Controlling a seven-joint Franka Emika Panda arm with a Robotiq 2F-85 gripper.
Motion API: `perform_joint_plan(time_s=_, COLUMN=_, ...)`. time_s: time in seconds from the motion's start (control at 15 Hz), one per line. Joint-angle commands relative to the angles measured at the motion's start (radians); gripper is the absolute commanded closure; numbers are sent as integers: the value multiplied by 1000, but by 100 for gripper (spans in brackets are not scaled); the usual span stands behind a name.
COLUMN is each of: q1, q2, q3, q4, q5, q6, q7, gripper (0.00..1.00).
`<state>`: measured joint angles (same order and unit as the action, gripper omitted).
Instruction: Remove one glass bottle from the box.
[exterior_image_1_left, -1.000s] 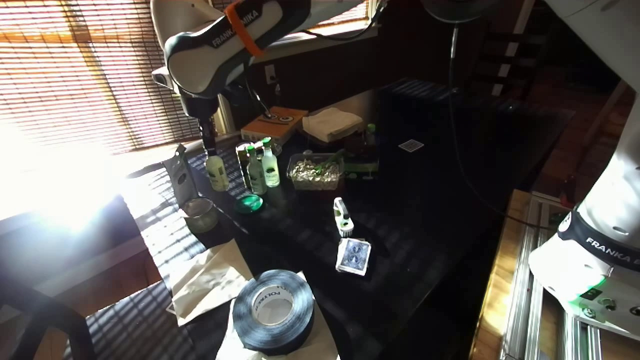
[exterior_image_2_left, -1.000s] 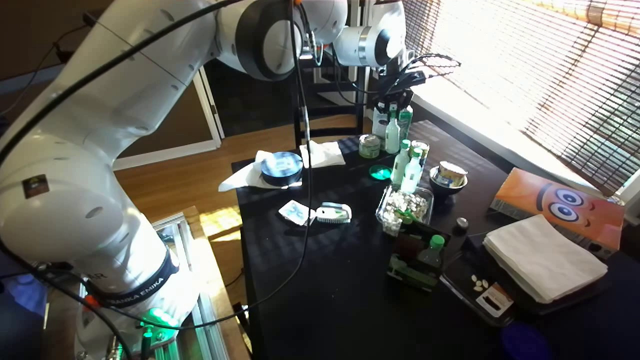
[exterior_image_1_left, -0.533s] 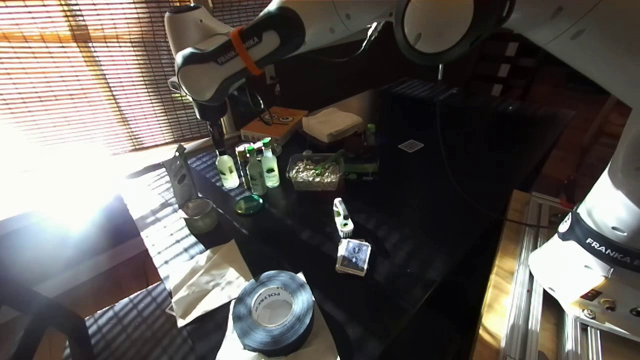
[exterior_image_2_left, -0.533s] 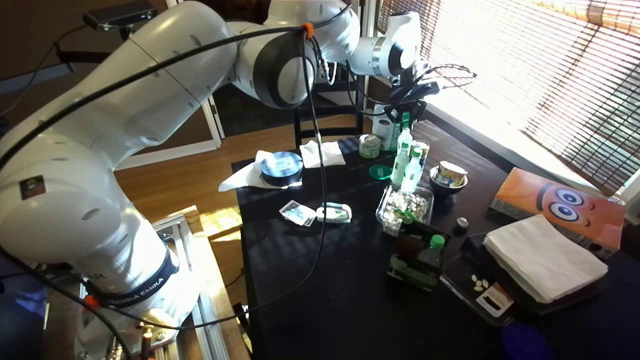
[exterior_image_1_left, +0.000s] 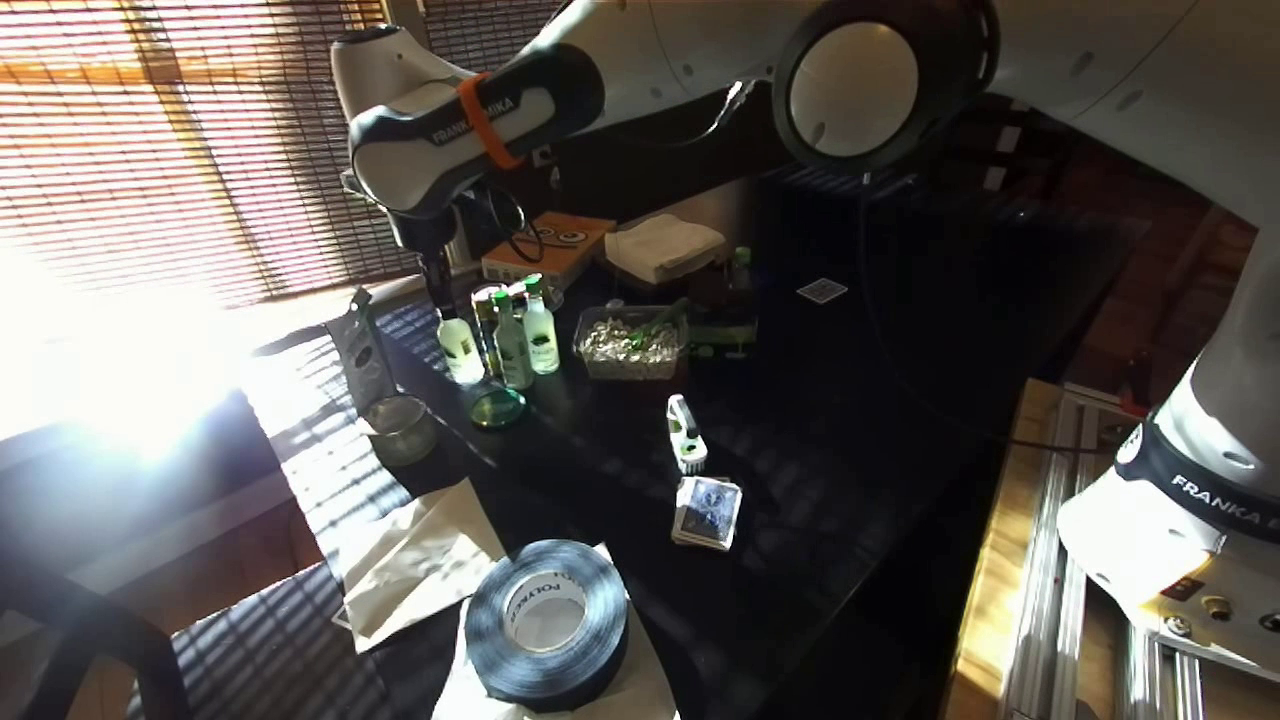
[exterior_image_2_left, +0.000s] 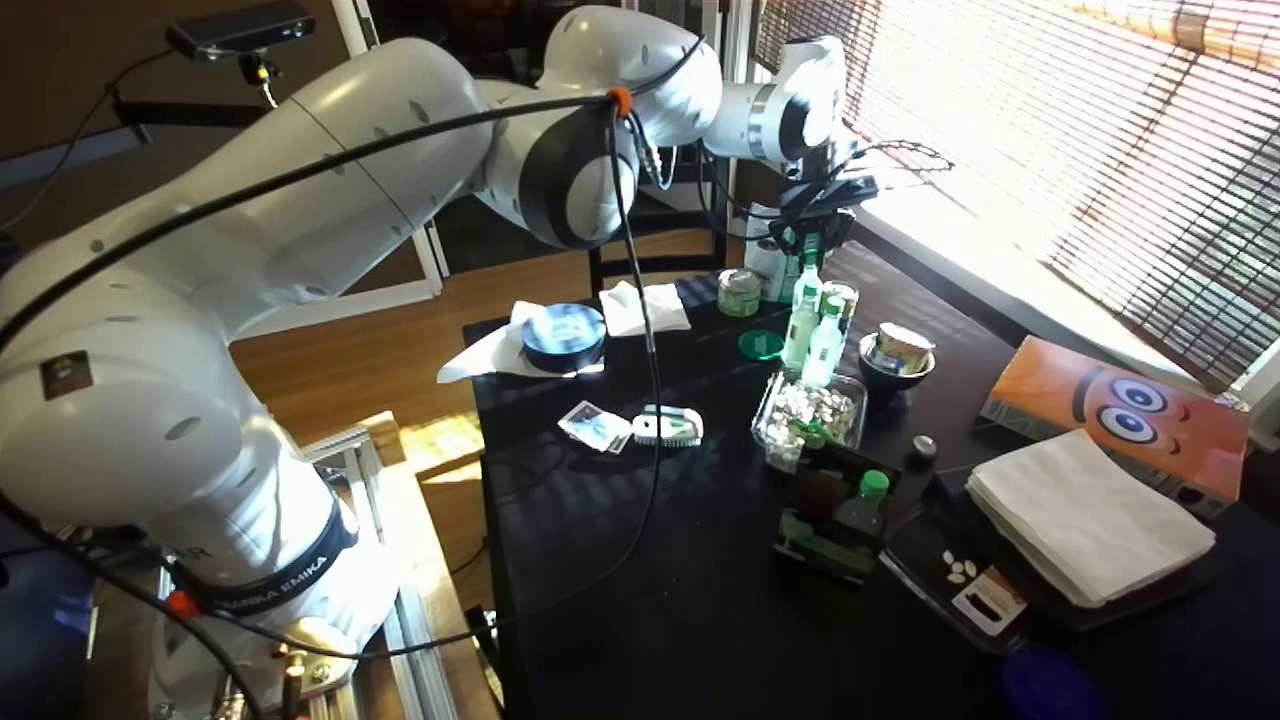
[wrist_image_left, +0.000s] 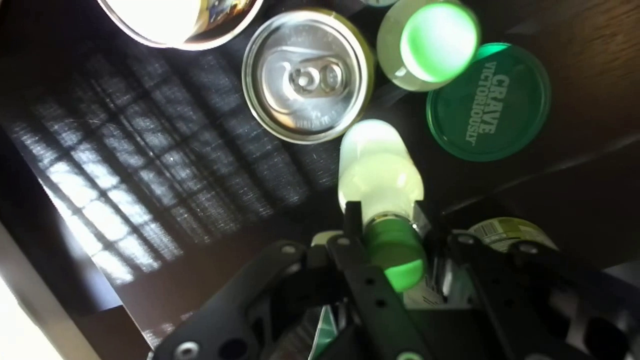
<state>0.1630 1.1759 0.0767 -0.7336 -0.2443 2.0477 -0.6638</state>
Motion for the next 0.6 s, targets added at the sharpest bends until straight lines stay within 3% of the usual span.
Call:
perform_joint_plan(time_s=0.0, q1=-2, q2=53, q3=11, q4=98, q5=27, q6=-57, q7=6, gripper=93)
perform_joint_plan(time_s=0.27, q1=-2, q2=71, q3=14, q4=122, q5=34, q6=-71, q7=24, gripper=93)
perform_joint_plan(time_s=0.33, q1=-2, q2=74, q3=12, q4=127, q5=36, q6=-75, q7=37, gripper=45)
perform_joint_plan(time_s=0.4, q1=-2, q2=76, q3=12, q4=133, q5=38, q6=-79, q7=42, gripper=44)
perform_joint_plan(time_s=0.53, q1=-1, q2=76, q3=7, q4=146, q5=36, q6=-81, q7=64, gripper=31)
